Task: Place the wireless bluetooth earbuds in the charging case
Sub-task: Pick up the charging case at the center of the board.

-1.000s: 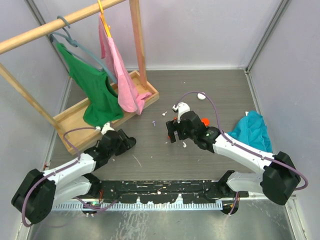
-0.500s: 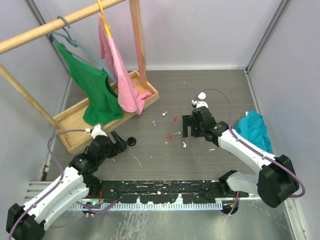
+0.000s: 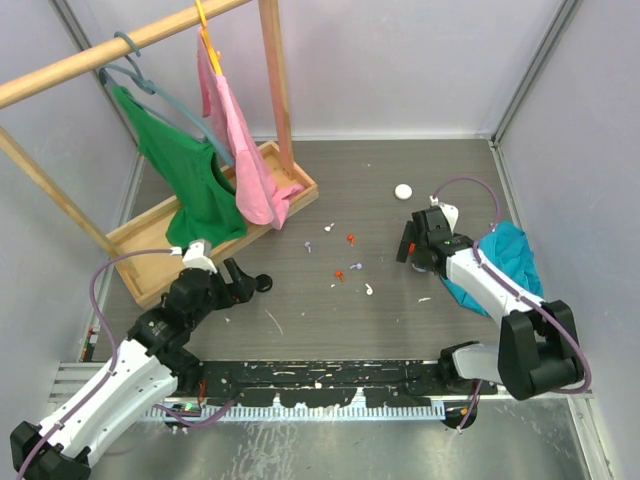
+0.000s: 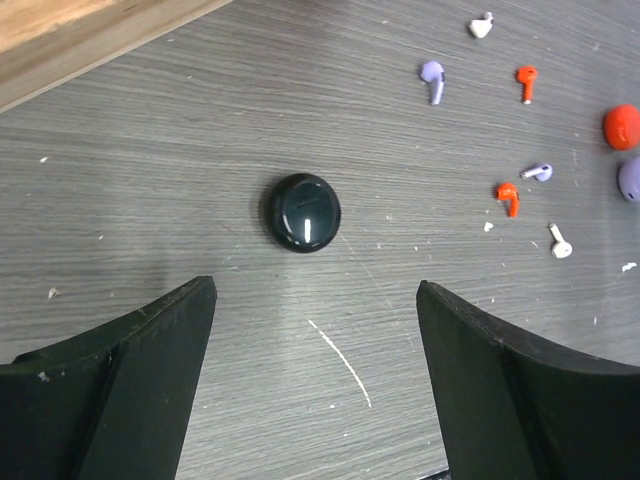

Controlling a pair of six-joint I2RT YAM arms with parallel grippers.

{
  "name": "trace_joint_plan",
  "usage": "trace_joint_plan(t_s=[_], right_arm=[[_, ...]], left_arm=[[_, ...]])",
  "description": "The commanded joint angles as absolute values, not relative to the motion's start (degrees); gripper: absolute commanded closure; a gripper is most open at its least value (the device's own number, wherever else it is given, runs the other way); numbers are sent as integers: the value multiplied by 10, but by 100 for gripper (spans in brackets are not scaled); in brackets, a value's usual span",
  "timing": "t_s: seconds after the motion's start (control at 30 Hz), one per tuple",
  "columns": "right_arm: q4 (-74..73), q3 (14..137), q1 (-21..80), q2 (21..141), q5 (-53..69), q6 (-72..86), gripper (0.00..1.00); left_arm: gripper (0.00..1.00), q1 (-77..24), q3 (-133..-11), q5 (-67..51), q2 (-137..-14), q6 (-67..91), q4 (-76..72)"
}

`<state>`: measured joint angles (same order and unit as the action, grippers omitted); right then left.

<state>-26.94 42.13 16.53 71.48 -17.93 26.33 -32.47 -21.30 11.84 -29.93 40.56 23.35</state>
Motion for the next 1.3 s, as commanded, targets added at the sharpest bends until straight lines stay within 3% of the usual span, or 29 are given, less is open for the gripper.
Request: trace_joint_plan(t_s=[0.0, 0.37, 0.8, 1.27], right_arm=[[-225, 422, 135, 746, -182, 278, 8], [-190, 446, 97, 837, -148, 269, 25], [-180, 457, 95, 874, -147, 264, 29], [-171, 440, 109, 818, -94, 255, 53]], left_arm=[[17, -321, -212, 80, -288, 379, 176], [17, -321, -211, 64, -305, 357, 164], [19, -321, -214, 20, -335, 357, 127], [23, -321, -205, -94, -389, 384, 6]])
